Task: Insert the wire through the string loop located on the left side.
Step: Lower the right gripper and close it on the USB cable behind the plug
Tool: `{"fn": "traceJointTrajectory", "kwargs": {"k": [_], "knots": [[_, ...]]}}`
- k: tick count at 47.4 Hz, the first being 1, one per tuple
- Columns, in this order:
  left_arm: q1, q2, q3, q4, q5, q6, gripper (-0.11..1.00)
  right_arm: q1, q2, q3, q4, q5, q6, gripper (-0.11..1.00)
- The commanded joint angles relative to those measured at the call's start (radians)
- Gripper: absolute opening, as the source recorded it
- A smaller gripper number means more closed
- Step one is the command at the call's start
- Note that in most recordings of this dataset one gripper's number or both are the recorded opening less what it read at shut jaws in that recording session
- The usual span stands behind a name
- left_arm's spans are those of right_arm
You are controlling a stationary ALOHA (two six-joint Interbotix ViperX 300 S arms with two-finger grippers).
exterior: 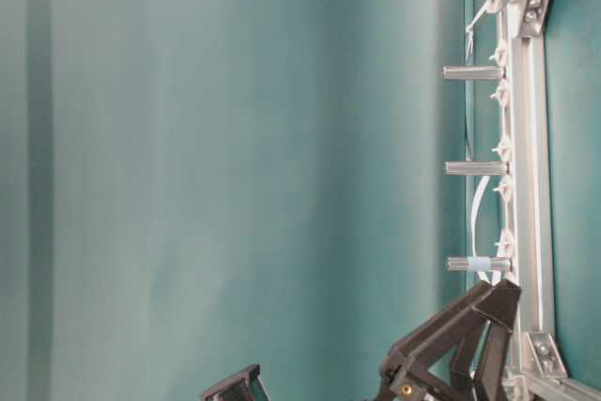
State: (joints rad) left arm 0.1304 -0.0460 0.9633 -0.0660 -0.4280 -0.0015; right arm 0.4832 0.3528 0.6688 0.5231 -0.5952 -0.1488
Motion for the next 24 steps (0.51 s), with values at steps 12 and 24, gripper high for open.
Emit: {"fn": "traceJointTrajectory", "kwargs": {"k": [12, 24], "knots": [[-0.018, -0.020, -0.014, 0.003, 0.018, 0.000, 0.72, 0.000, -0.002, -0.014, 0.003, -0.002, 0.003, 0.59], [-0.021, -0.020, -0.015, 0.003, 0.018, 0.000, 0.72, 0.000, 0.002, 0.002, 0.005, 0.012, 0.003, 0.59]]}}
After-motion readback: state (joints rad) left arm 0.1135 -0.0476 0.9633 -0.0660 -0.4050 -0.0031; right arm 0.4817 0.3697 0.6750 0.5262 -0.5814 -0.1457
